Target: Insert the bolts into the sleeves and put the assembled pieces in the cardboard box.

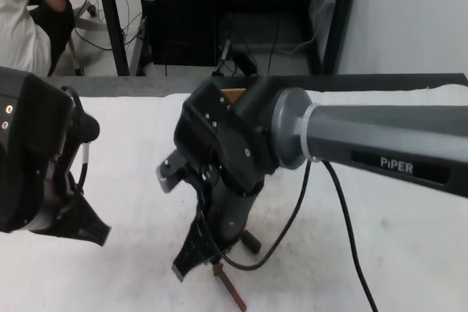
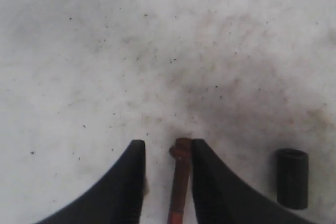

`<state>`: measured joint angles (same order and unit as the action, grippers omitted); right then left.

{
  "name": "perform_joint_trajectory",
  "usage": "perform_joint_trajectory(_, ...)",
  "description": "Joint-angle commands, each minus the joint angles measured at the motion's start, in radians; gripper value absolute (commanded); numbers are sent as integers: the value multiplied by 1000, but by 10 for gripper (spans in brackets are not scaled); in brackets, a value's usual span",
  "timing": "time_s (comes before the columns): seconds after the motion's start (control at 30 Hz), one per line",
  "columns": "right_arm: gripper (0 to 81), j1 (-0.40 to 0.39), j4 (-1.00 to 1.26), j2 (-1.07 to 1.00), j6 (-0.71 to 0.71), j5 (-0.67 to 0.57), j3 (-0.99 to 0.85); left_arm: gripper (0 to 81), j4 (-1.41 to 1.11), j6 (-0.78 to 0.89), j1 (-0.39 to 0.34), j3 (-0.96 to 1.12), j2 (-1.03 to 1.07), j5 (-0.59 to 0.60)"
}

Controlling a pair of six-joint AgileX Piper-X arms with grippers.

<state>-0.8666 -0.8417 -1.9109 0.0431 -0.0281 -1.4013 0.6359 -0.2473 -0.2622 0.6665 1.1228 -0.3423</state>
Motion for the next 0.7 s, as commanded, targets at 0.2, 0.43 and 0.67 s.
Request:
perform_joint_trajectory(0.2, 297, -9, 19, 9, 64, -16, 129, 220, 3, 7, 3, 10, -12, -16)
perform_joint_trajectory(0.43, 297, -9, 59, 9, 70, -10, 130, 220, 3, 7, 3, 10, -12, -16)
perform_joint_trajectory(0.67, 297, -9, 114, 9, 70, 3, 130, 220, 3, 7, 3, 10, -12, -16)
